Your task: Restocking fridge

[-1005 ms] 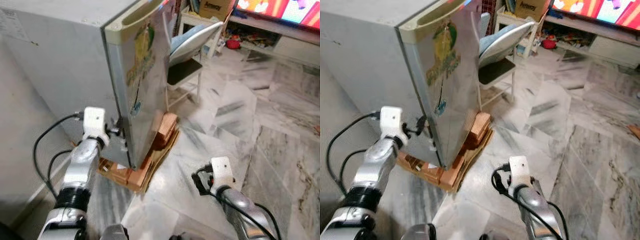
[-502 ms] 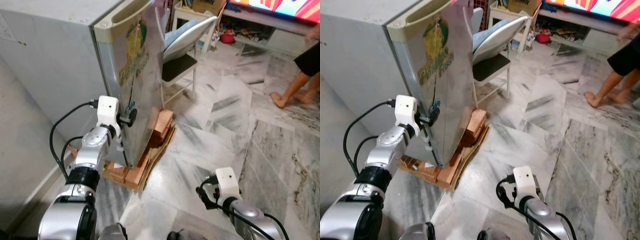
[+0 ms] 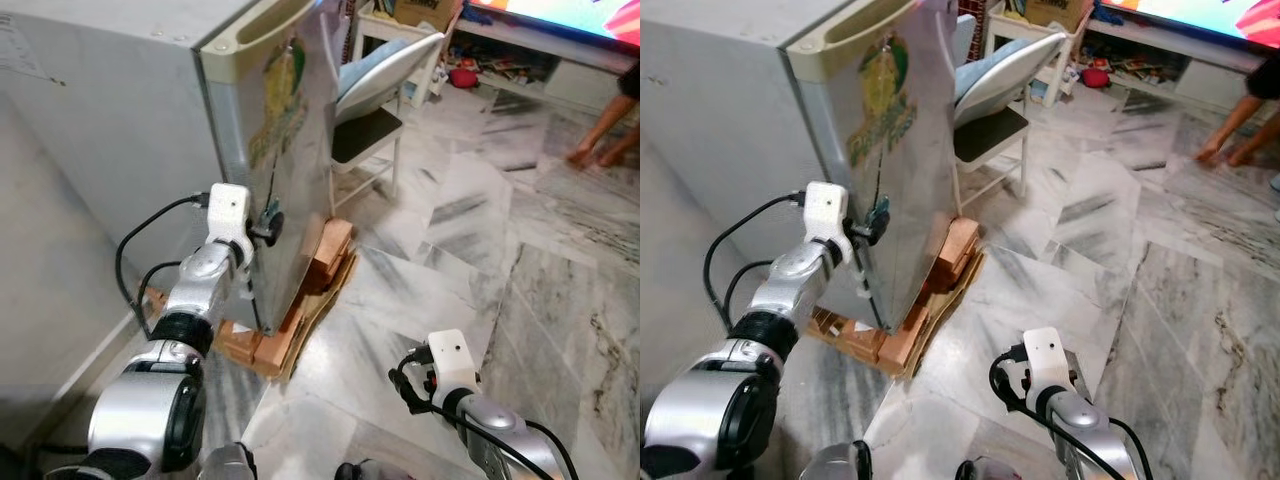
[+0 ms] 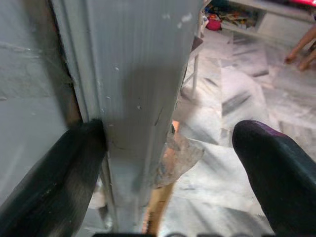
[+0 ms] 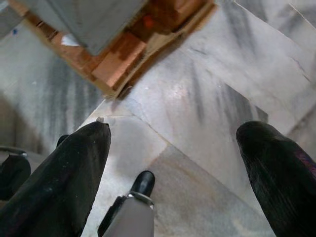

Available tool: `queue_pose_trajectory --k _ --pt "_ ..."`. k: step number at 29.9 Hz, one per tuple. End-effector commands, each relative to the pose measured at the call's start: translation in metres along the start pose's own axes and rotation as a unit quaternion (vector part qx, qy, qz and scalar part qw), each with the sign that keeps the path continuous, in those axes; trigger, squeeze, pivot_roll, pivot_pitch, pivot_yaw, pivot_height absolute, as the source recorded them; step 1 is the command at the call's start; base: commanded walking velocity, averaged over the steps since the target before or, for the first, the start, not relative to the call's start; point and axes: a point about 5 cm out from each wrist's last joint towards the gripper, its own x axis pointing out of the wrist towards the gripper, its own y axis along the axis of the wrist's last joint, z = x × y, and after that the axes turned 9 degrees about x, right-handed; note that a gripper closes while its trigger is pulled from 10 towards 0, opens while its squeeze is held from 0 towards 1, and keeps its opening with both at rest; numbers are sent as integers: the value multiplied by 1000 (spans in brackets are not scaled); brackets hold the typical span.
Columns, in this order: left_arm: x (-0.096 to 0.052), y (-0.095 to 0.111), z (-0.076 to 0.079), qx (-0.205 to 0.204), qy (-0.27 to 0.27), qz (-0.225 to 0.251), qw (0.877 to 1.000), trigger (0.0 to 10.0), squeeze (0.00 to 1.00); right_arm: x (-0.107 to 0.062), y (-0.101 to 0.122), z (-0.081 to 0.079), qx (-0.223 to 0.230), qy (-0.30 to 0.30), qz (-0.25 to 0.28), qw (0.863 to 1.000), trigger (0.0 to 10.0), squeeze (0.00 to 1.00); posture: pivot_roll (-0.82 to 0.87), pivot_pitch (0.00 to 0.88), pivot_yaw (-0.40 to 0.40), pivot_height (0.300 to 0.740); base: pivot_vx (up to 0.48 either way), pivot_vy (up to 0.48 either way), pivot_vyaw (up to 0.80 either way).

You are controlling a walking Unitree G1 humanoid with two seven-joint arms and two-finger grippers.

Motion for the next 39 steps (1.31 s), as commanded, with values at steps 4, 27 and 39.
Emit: queue_pose_trajectory --k 4,27,39 --pt "7 72 147 49 -249 138 957 10000 0 5 1 -4 -14 13 -4 1000 10000 0 -43 101 -67 740 0 0 0" --pt "-5 55 34 38 -77 157 984 10000 0 17 4 -13 -12 41 4 999 10000 0 -1 69 -58 740 0 0 0" --pt "-15 16 -17 53 29 81 995 10000 0 18 4 -11 -13 39 9 999 10000 0 -13 62 -58 740 0 0 0"
